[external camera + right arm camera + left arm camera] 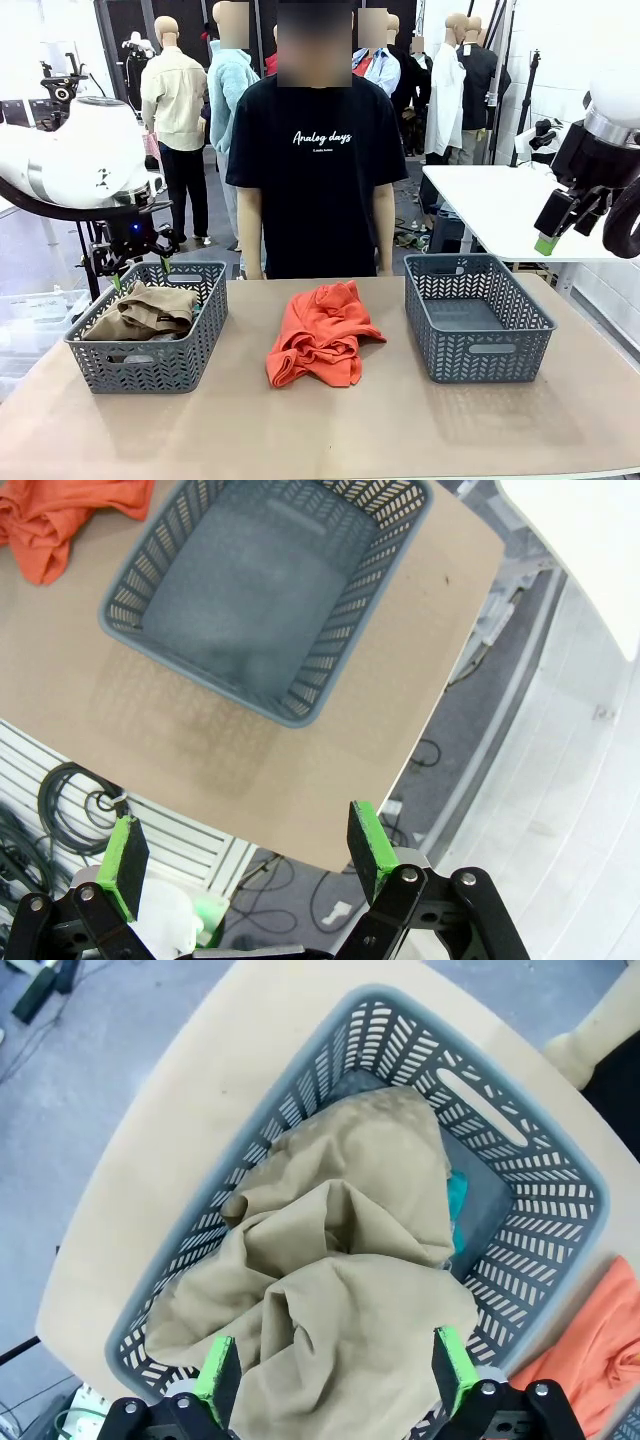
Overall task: Sort the tops and bottoms.
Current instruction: Sort the clothes according to human instructions.
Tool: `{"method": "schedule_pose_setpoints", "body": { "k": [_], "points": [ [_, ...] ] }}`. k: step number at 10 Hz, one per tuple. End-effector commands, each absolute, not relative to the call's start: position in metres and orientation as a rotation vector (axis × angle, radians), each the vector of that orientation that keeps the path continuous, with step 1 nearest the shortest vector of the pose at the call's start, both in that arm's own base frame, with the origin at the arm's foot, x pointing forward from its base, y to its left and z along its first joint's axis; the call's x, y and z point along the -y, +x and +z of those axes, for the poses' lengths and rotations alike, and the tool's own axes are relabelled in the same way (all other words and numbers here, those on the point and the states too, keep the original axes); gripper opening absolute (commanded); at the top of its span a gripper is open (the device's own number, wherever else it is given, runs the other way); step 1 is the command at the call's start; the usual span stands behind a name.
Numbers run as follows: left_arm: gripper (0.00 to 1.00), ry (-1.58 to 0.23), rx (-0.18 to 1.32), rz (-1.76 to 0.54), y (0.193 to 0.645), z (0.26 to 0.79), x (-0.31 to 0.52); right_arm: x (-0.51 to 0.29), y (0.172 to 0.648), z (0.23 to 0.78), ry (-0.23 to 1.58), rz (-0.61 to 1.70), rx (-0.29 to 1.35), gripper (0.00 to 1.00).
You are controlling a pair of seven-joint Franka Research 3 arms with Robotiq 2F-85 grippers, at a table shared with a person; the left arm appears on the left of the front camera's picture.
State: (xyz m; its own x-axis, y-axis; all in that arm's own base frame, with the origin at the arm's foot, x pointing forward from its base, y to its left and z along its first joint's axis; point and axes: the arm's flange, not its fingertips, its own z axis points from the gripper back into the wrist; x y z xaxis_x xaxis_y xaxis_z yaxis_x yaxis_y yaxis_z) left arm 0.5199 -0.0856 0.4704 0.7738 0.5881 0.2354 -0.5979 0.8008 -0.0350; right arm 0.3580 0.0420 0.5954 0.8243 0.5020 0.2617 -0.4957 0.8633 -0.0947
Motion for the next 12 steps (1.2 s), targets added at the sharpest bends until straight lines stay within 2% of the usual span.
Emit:
{"method": "schedule_pose_setpoints", "body": {
  "k": [1, 12],
  "points": [
    [1.00, 0.027, 0.227, 0.654, 0.5154, 0.4765, 0.0858, -0.0427, 0.3581, 0.5958, -0.032, 0.523, 0.276, 1.00],
    [1.00, 0.043, 0.241, 0.642, 0.5199, 0.4704, 0.0856, -0.0427, 0.3581, 0.5958, -0.032, 0.523, 0.276, 1.00]
  ]
}}
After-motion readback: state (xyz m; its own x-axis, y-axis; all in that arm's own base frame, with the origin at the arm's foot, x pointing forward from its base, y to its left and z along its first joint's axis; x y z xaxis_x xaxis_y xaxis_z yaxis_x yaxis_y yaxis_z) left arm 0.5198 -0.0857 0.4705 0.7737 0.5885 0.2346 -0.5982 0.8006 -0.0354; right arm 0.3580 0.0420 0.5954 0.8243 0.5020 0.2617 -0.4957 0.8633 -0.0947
